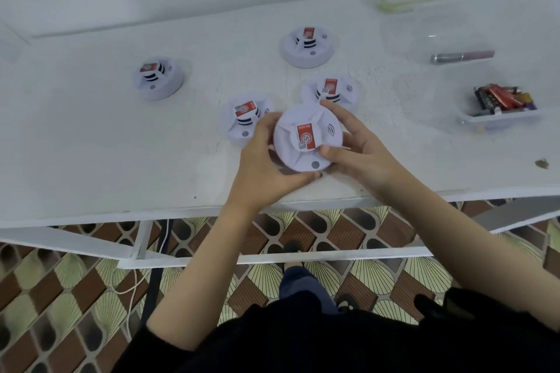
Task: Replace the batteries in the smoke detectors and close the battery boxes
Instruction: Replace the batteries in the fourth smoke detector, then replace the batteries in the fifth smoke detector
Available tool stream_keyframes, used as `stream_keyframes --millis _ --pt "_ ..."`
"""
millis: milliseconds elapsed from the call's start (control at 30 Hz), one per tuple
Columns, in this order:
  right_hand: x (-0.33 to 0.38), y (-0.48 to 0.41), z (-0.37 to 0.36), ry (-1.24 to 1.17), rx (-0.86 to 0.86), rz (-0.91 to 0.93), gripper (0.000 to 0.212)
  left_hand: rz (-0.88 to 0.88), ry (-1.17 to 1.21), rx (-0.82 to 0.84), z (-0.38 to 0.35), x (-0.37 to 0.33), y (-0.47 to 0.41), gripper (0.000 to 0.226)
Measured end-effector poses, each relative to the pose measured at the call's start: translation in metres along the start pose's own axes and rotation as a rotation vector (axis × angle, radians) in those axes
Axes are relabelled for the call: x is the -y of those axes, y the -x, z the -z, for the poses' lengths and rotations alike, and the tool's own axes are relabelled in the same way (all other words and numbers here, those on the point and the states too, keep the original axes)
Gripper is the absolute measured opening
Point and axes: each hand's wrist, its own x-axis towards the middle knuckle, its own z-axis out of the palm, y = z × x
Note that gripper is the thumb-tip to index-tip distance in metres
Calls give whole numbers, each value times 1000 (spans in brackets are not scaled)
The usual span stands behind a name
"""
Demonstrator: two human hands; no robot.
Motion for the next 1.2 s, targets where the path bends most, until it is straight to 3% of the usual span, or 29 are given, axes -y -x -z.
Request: stream_keyframes --millis 200,400,533,767,1067,1133,1200 --pt "55 -28 -2 426 168 62 77 -67 -17 -84 47 -19 -15 84" --pt "91 -124 -11 738 145 134 70 -103 -145 -54 106 -6 -99 83" --pt "86 -192 -17 836 105 66 54 -49 -415 -45 126 24 -151 105" --pt "61 -261 -31 1074 148 -32 55 60 -567 40 140 69 -202 97" --pt "61 -268 -44 1264 174 -103 52 19 -834 200 146 88 -209 113" --pt "62 -271 -52 1301 157 -40 62 11 -859 170 152 93 -197 114" --pt "64 -272 -69 1252 135 87 69 -25 -795 26 161 101 -177 106"
